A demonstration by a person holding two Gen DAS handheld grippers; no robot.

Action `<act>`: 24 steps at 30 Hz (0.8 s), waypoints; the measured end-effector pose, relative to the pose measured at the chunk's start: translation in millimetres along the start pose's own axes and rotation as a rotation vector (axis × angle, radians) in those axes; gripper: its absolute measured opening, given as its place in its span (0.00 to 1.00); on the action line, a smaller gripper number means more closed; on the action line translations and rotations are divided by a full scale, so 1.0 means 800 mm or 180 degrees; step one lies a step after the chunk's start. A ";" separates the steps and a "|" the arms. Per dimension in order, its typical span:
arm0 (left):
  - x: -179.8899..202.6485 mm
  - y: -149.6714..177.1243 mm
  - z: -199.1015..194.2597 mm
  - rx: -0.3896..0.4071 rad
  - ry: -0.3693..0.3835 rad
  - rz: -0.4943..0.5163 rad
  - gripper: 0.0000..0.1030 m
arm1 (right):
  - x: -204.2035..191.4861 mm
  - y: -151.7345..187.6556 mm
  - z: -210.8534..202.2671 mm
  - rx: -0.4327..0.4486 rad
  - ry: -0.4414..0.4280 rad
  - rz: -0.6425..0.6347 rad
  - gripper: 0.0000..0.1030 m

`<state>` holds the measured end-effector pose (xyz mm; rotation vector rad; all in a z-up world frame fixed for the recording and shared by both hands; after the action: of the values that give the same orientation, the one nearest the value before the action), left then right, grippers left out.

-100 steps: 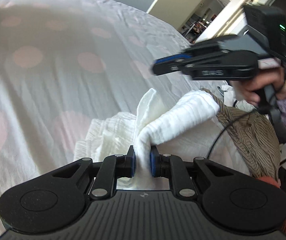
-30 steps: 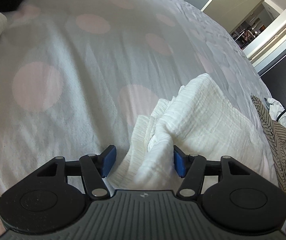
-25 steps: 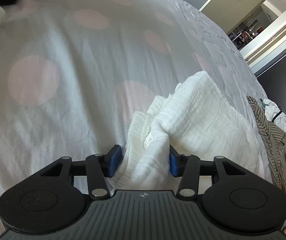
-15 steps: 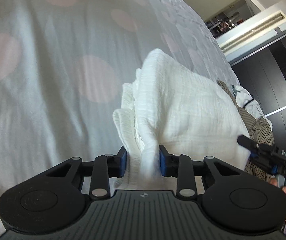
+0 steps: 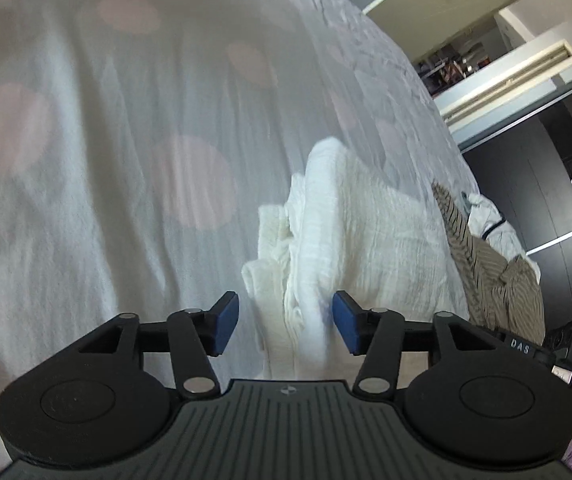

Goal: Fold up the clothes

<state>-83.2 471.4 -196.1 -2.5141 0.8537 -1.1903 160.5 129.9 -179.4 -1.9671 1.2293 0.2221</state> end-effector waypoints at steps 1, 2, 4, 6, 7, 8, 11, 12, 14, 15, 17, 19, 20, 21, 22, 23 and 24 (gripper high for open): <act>-0.005 -0.003 -0.005 0.0095 0.0019 -0.0073 0.71 | 0.003 -0.001 -0.004 0.0051 -0.0054 0.0050 0.52; -0.010 -0.007 -0.010 0.0190 0.0038 -0.0149 0.73 | 0.005 -0.002 -0.007 0.0101 -0.0100 0.0092 0.54; -0.018 -0.010 -0.009 0.0265 0.0055 -0.0267 0.75 | 0.009 -0.003 -0.012 0.0202 -0.0183 0.0166 0.61; -0.019 -0.010 0.000 0.0210 0.0080 -0.0275 0.77 | 0.011 -0.004 -0.012 0.0269 -0.0222 0.0216 0.63; -0.018 -0.009 0.006 0.0160 0.0097 -0.0252 0.77 | 0.012 -0.005 -0.010 0.0290 -0.0229 0.0242 0.64; -0.013 -0.008 0.013 0.0108 0.0098 -0.0163 0.77 | 0.013 -0.005 -0.008 0.0308 -0.0234 0.0270 0.64; 0.008 -0.001 0.035 -0.0008 0.0006 0.0225 0.77 | 0.014 -0.008 0.000 0.0361 -0.0255 0.0337 0.65; 0.010 0.001 0.040 -0.0020 -0.0019 0.0289 0.77 | 0.016 -0.009 0.003 0.0373 -0.0261 0.0359 0.65; 0.013 0.003 0.050 -0.0040 -0.0063 0.0400 0.77 | 0.018 -0.010 0.008 0.0380 -0.0248 0.0392 0.65; 0.012 0.003 0.052 -0.0032 -0.0037 0.0383 0.77 | 0.019 -0.010 0.011 0.0381 -0.0239 0.0407 0.66; 0.008 0.003 0.058 -0.0011 0.0027 0.0332 0.77 | 0.021 -0.011 0.019 0.0394 -0.0255 0.0419 0.66; 0.007 0.003 0.064 -0.0005 0.0066 0.0313 0.77 | 0.023 -0.012 0.027 0.0411 -0.0280 0.0426 0.67; 0.011 0.004 0.068 0.0000 0.0058 0.0359 0.77 | 0.024 -0.012 0.031 0.0419 -0.0293 0.0430 0.67; 0.014 0.004 0.071 0.0003 0.0049 0.0409 0.76 | 0.025 -0.012 0.035 0.0427 -0.0305 0.0433 0.67; 0.018 0.005 0.075 0.0007 0.0039 0.0459 0.72 | 0.026 -0.012 0.039 0.0432 -0.0321 0.0428 0.68; 0.019 0.006 0.077 0.0017 0.0039 0.0490 0.68 | 0.026 -0.012 0.043 0.0437 -0.0340 0.0421 0.68; 0.020 0.006 0.078 0.0028 0.0040 0.0520 0.66 | 0.027 -0.012 0.046 0.0442 -0.0361 0.0418 0.68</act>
<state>-29.3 455.7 -228.1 -2.3799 1.0323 -1.1551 188.4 143.3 -210.4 -1.7341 1.2666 0.3022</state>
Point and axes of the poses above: each gripper's, at about its wrist camera, not at the fingertips, and z roughly the way its jaws point, x to its right, y to its underside, the point moved 1 cm from there along z, roughly the way its jaws point, and after that the axes turned 7 degrees about x, right-handed, at the moved point
